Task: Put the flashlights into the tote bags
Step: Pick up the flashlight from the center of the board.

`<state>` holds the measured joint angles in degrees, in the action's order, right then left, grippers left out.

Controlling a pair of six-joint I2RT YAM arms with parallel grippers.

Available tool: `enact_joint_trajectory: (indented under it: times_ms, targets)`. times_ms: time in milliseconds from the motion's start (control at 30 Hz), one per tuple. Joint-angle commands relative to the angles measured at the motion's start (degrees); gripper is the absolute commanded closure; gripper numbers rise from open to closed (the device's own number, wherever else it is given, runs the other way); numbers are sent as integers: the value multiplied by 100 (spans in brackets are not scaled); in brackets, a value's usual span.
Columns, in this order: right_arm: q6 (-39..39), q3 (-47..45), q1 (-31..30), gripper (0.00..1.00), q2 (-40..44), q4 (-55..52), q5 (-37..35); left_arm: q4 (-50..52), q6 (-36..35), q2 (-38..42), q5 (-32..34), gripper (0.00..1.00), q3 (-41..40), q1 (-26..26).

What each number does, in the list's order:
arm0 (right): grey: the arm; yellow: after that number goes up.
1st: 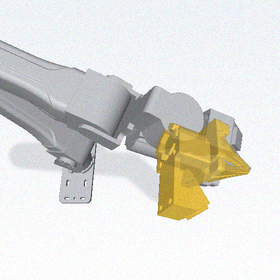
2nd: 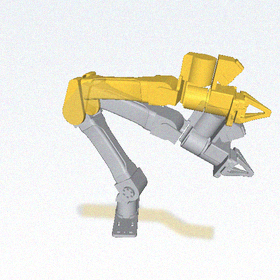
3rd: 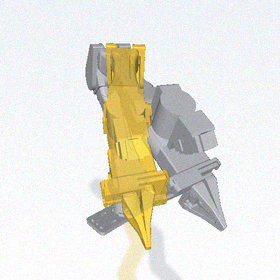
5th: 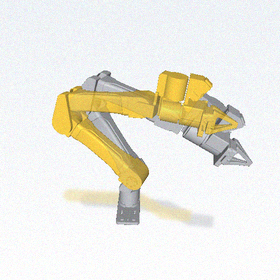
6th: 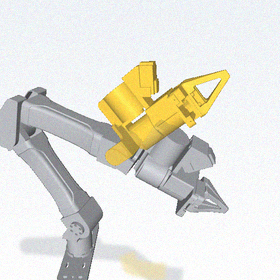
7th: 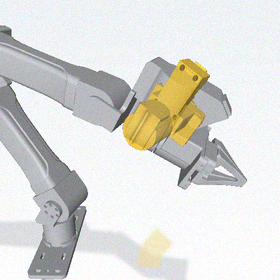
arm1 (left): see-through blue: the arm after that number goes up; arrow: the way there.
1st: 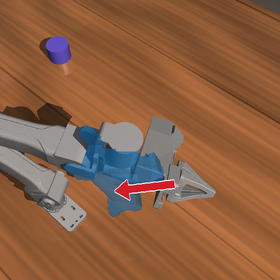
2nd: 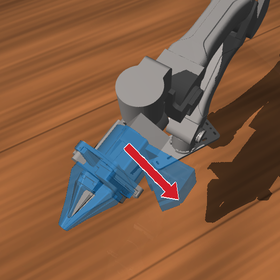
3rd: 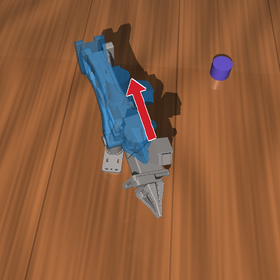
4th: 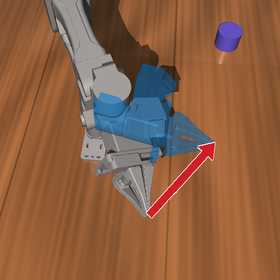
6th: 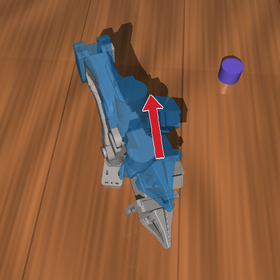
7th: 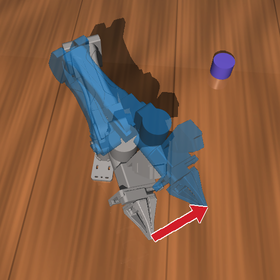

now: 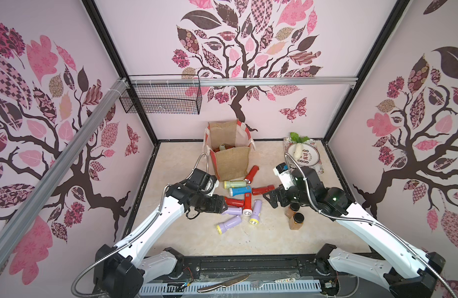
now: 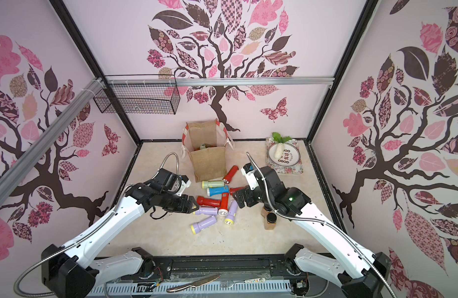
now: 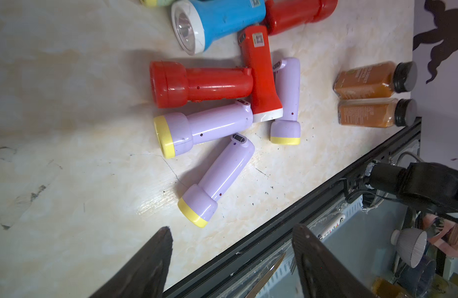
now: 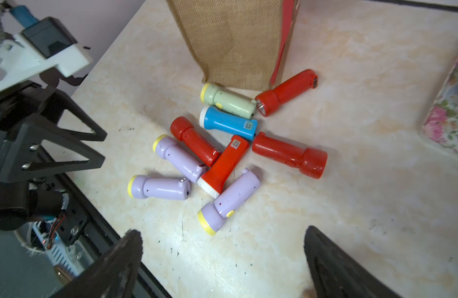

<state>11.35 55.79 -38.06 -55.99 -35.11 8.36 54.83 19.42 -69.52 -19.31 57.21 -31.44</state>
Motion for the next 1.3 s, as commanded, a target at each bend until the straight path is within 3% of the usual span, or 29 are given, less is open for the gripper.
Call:
enact_joint_trajectory:
  times_ms: [0, 100, 400, 1267]
  targets:
    - [206, -298, 21, 0, 202, 370, 634, -198, -56, -331, 264, 24, -53, -354]
    - [319, -558, 18, 0, 248, 446, 701, -364, 31, -604, 575, 26, -116, -679]
    - [517, -1105, 19, 0, 822, 601, 509, -1052, -59, -1181, 632, 30, -341, -841]
    - [354, -1236, 25, 0, 925, 674, 69, -1346, -204, -2156, 586, 36, -409, -1058]
